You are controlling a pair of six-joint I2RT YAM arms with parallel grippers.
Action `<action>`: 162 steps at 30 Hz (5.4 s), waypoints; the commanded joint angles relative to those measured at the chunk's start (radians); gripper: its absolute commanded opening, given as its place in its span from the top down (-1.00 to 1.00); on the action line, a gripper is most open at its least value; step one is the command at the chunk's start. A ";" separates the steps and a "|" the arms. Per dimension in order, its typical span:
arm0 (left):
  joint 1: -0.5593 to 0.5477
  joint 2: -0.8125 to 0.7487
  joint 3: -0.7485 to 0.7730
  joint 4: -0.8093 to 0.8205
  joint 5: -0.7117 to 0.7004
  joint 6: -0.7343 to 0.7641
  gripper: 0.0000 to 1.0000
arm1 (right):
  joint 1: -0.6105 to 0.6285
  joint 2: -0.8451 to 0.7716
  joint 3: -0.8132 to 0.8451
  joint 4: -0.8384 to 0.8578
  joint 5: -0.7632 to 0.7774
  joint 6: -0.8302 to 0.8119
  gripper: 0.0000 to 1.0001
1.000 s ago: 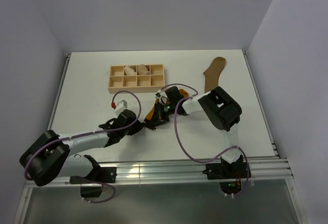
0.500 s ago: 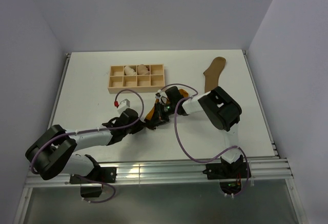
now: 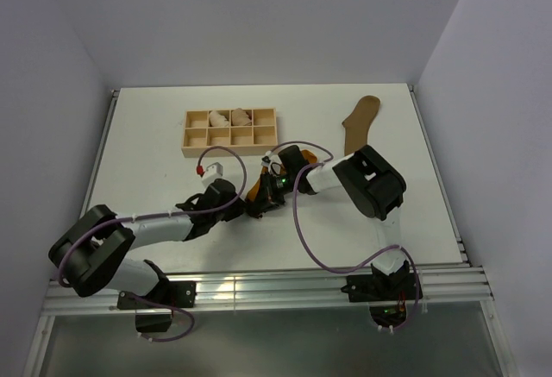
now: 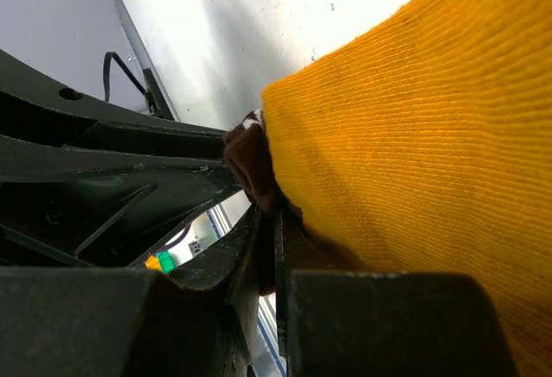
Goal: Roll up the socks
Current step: Roll the sock at the center of the board.
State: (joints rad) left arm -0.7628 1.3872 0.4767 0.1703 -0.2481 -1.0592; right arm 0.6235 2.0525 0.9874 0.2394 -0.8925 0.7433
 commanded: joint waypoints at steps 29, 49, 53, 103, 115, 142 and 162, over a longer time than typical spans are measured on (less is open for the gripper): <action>-0.006 0.070 0.048 -0.117 -0.065 -0.119 0.78 | -0.004 -0.069 0.025 -0.143 0.155 -0.119 0.87; -0.004 -0.002 -0.003 0.084 -0.014 -0.076 0.32 | -0.004 -0.029 0.045 -0.152 0.138 -0.142 0.94; -0.004 0.016 0.014 0.103 -0.011 -0.073 0.33 | -0.004 -0.028 0.045 -0.150 0.136 -0.142 0.94; -0.004 0.242 0.175 -0.161 -0.095 -0.162 0.73 | 0.010 -0.448 -0.134 -0.255 0.531 -0.260 0.13; -0.004 0.207 0.183 -0.206 -0.071 -0.148 0.72 | 0.454 -0.756 -0.475 0.141 1.331 -0.610 -0.14; -0.004 0.226 0.232 -0.267 0.009 -0.097 0.70 | 0.749 -0.301 -0.421 0.650 1.669 -1.067 -0.38; -0.004 0.223 0.232 -0.259 0.038 -0.087 0.70 | 0.688 -0.155 -0.382 0.683 1.690 -1.038 -0.31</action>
State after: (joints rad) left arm -0.7605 1.5833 0.7132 0.0170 -0.2558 -1.1790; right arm 1.3285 1.8801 0.5842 0.8822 0.7704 -0.3252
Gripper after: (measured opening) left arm 0.148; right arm 0.655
